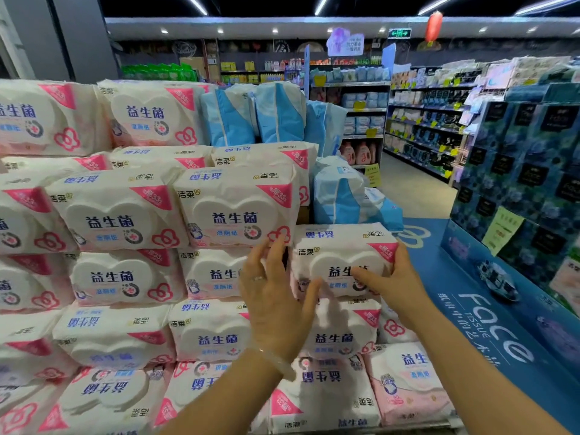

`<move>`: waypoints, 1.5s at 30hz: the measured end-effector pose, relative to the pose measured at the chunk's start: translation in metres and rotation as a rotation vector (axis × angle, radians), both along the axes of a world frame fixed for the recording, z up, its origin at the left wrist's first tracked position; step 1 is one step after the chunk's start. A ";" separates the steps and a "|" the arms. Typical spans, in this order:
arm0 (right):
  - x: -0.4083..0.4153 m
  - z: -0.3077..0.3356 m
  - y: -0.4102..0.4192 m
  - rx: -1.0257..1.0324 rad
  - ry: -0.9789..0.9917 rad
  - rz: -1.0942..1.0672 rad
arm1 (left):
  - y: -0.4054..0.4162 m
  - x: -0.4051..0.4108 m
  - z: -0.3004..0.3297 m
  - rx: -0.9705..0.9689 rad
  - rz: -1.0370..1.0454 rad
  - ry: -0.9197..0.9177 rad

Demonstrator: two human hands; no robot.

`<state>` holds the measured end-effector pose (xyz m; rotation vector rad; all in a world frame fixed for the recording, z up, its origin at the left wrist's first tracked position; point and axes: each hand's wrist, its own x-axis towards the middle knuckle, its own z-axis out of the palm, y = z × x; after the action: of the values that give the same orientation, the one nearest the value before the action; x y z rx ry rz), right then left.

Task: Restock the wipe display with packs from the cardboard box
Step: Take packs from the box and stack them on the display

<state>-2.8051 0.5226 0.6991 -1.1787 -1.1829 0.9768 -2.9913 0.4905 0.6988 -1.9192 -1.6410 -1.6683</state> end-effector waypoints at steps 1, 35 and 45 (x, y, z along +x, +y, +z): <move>0.001 0.000 0.001 -0.003 -0.005 0.004 | 0.008 -0.009 0.002 0.121 0.047 0.177; -0.018 0.005 0.006 -0.136 -0.263 0.035 | 0.059 -0.050 0.033 -0.005 0.112 0.669; -0.035 0.015 -0.015 0.093 -1.060 -0.113 | 0.031 -0.074 -0.011 -0.099 0.130 0.709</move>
<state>-2.8398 0.5073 0.7141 -1.7273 -1.9079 0.1378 -3.0649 0.5214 0.6879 -2.0484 -1.5088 -0.7224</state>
